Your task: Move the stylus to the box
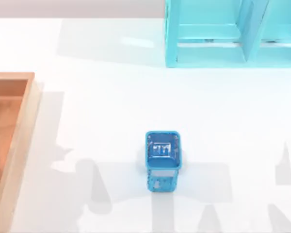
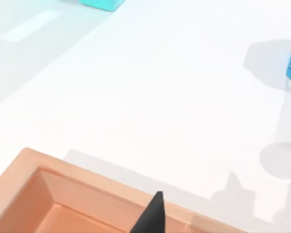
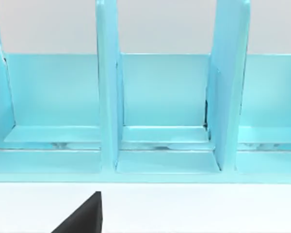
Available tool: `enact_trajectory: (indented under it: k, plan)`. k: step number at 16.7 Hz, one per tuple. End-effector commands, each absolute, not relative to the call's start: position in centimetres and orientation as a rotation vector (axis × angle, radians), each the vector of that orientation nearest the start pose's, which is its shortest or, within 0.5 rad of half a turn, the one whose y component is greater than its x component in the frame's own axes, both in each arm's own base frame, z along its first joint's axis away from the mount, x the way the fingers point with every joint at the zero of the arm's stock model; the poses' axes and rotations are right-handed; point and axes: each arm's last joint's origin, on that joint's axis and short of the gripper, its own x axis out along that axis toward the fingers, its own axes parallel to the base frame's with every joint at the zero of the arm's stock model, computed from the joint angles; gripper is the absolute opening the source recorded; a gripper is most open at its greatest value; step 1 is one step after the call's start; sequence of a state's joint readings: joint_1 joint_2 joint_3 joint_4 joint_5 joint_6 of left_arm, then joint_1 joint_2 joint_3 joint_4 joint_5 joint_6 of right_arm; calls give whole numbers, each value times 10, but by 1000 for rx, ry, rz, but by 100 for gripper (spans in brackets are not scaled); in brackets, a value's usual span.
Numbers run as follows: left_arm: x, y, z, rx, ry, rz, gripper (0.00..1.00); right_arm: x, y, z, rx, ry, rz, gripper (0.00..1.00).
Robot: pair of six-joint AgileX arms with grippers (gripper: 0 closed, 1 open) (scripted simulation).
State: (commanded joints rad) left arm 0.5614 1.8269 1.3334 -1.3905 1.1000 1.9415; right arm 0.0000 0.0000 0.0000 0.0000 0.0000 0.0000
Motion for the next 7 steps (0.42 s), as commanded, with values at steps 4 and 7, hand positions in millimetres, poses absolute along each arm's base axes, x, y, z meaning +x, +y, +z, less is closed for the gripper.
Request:
enact_trajectory:
  k: [4,7]
  plan:
    - [277,145,214,279,381,-1150,100,106,-1,160,0,0,0,100]
    - [277,145,214,279,381,-1150,100,106,-1,160,0,0,0,100]
